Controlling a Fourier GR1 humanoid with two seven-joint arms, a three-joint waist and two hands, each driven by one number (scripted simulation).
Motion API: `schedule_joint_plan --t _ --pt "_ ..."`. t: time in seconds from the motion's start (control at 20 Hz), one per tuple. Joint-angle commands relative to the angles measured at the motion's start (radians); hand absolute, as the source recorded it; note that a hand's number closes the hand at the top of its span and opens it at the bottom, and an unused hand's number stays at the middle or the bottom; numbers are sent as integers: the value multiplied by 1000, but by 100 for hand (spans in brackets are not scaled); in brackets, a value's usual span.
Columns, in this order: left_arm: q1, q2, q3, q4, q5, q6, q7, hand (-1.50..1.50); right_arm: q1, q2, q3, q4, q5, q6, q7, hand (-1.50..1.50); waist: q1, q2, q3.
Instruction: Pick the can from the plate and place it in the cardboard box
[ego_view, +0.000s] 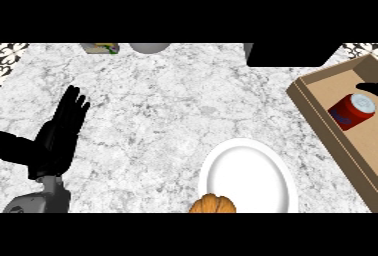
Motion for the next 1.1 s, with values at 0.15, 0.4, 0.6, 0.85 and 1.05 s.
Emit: schedule_joint_plan --t 0.15,0.4,0.6,0.85,1.05 --pt "1 -3 11 -2 -6 17 -1 0 -24 45 -204 -4 -321 131 41 -150 -17 -4 0" --pt "2 -35 -17 42 -33 25 -54 0 2 -51 -285 29 -450 190 70 -150 -7 2 -1" --pt "-4 -4 -1 -26 -9 13 25 0 97 -115 -322 -12 -533 223 62 -150 -5 1 -1" --pt "17 -27 -12 14 -10 -1 -36 0 162 -223 -387 188 -614 276 -97 -150 -2 3 0" --pt "-41 -20 -3 46 -15 11 -15 0 163 -294 -359 354 -629 264 -215 -150 3 5 0"
